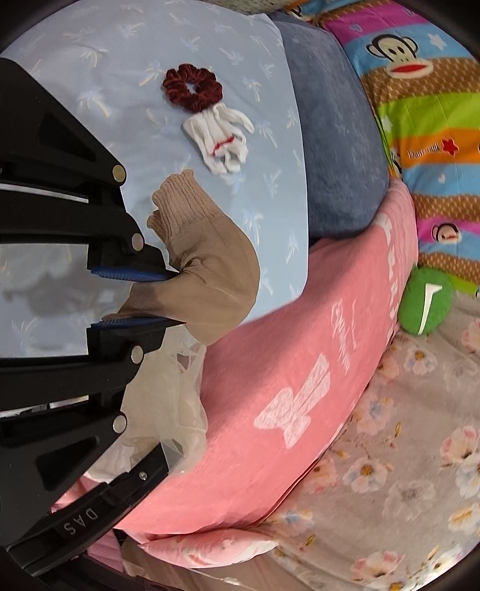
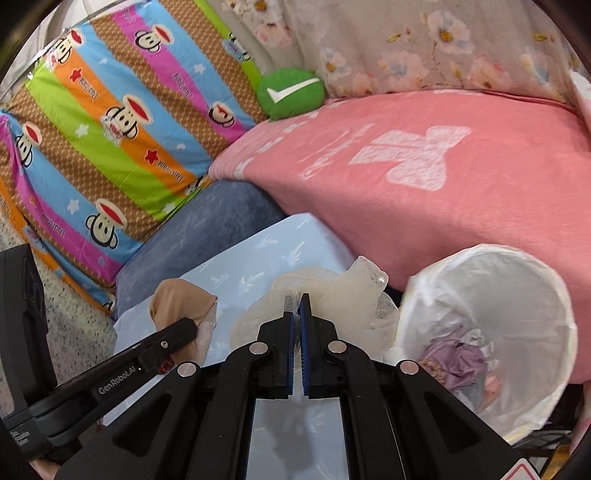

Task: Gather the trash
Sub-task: 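Carry the stocking and tulle mesh over the bin with both tools, then open both tools to drop the stocking and mesh into the bin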

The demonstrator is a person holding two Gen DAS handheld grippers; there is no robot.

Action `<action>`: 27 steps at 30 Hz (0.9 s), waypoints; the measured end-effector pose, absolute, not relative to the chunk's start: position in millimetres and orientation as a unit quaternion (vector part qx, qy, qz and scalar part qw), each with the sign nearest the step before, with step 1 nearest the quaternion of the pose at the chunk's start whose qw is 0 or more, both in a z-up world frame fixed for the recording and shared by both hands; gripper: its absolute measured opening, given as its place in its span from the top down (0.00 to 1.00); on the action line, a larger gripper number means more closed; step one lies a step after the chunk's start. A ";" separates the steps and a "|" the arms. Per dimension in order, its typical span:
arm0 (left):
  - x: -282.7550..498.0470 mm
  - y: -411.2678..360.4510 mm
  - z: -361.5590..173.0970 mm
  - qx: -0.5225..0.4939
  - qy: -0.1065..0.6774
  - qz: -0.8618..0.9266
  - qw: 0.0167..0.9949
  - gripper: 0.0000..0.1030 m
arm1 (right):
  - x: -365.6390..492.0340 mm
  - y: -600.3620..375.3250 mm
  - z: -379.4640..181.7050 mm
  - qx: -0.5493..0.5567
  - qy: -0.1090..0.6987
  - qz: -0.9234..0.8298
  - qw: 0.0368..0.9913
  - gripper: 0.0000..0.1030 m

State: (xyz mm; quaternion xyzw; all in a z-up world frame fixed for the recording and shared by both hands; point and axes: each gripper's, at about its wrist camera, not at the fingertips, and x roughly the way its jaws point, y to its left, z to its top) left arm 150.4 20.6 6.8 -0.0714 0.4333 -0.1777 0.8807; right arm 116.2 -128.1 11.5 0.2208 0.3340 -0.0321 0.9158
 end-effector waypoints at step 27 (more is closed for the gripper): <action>108.6 -100.3 27.7 0.000 0.417 -0.283 0.864 0.37 | 39.0 -239.0 36.3 0.254 0.280 -0.123 0.917 0.90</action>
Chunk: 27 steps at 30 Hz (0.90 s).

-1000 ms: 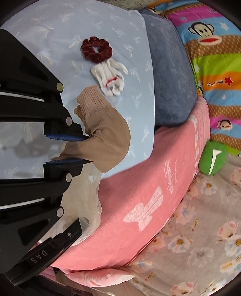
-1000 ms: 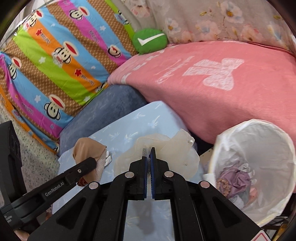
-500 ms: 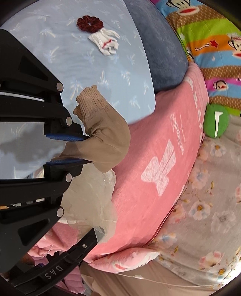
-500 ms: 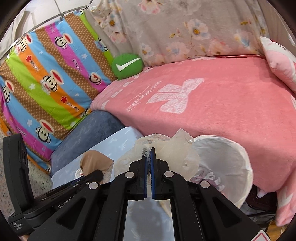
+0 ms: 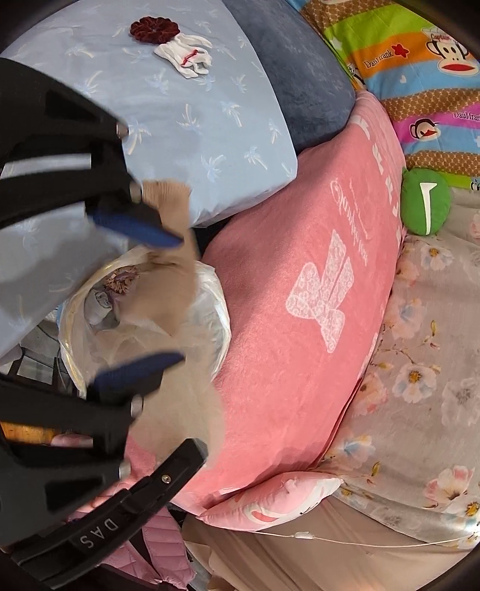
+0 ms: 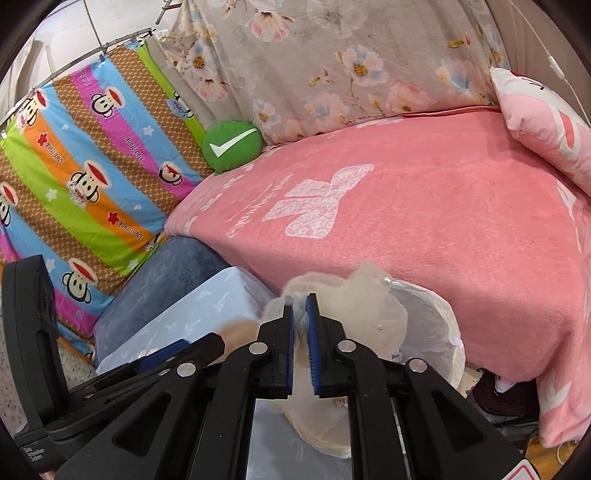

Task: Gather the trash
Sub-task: 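Open both tools to drop the stocking and mesh into the bin, then move both open tools back toward the white glove and red scrunchie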

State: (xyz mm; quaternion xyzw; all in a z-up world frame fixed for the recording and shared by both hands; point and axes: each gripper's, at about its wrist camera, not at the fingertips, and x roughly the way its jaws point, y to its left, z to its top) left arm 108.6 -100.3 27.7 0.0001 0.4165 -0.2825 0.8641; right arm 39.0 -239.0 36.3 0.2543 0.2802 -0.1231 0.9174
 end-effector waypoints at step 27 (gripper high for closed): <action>114.2 -87.2 23.3 -0.005 0.416 -0.257 0.872 0.37 | 46.8 -223.2 21.7 0.247 0.303 -0.105 0.914 0.66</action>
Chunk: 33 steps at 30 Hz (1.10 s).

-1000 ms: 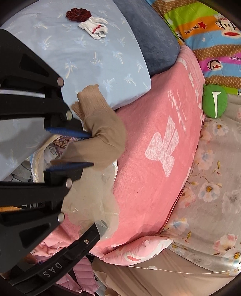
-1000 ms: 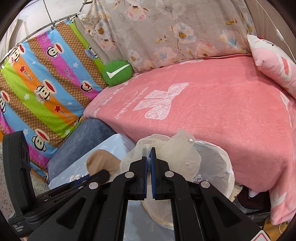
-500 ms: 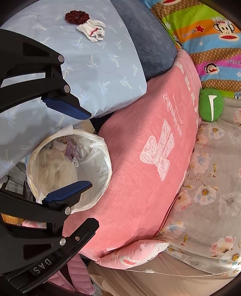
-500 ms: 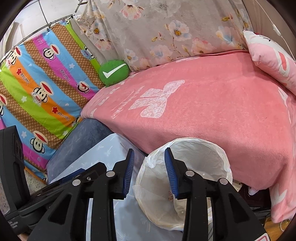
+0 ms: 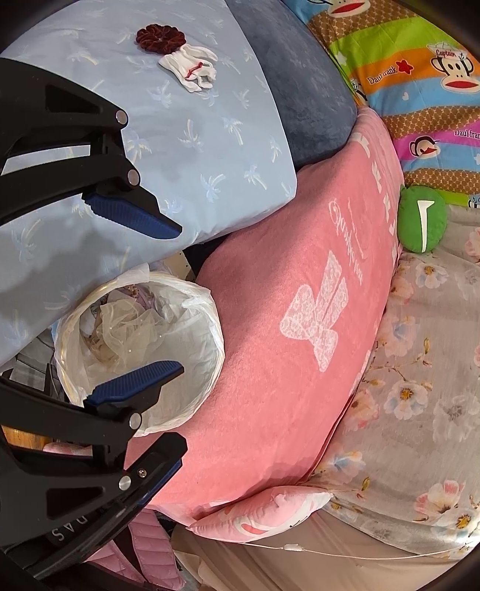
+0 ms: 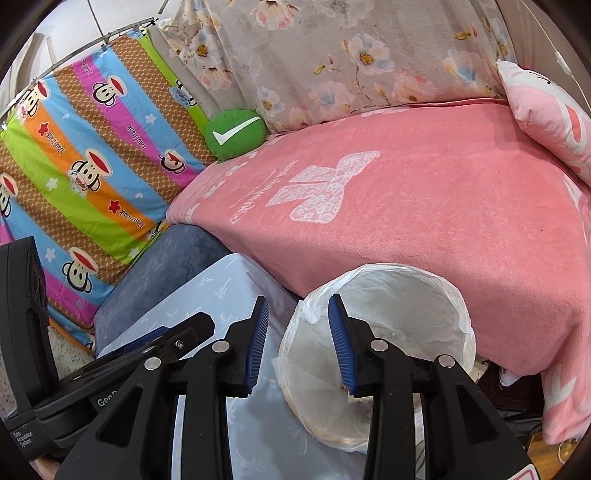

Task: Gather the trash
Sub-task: 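Move both open tools back toward the white glove and red scrunchie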

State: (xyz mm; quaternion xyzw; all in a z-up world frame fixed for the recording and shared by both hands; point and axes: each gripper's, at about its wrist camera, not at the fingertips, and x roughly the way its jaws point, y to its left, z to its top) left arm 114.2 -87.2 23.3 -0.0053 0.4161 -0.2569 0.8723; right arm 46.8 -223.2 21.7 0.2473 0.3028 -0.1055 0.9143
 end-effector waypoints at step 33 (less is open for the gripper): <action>139.1 41.7 -16.7 -0.076 0.452 -0.144 0.877 0.37 | 97.1 -114.9 -5.6 0.178 0.369 -0.022 0.912 0.66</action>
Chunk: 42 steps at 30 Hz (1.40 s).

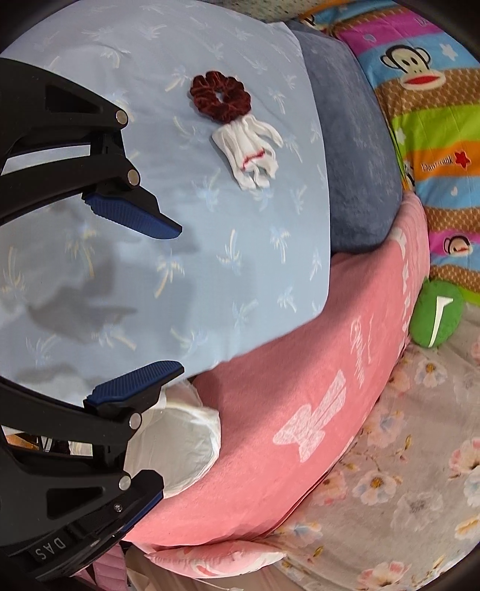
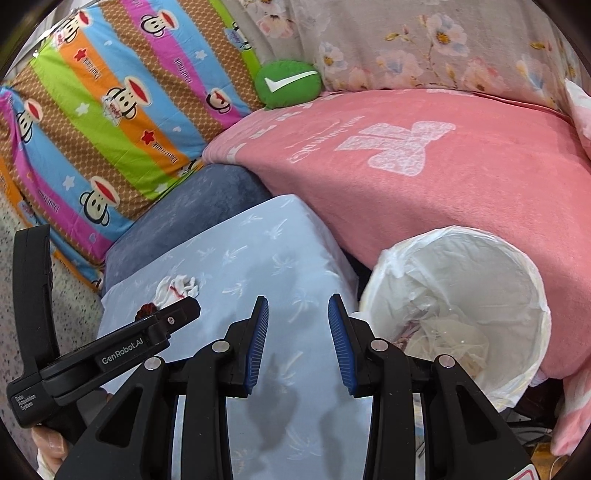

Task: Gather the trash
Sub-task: 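Move both open tools back toward the white glove and red scrunchie, then grasp the dark red scrunchie with the left tool while the right tool grasps the white glove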

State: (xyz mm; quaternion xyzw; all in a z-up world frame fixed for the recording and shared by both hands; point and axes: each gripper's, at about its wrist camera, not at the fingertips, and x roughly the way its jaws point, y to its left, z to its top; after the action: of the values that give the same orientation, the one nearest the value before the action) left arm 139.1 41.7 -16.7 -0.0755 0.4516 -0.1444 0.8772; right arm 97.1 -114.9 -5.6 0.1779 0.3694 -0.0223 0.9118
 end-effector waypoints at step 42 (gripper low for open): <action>213.0 263.7 -96.1 -0.166 0.497 0.019 0.852 0.31 | 245.1 112.7 -86.1 0.086 0.466 0.101 0.875 0.58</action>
State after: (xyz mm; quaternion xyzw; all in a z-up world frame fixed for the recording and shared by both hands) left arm 213.0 263.7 -96.1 -0.1662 0.4966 0.0191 0.8517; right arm 245.1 112.7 -86.1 0.0861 0.4659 0.1007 0.8749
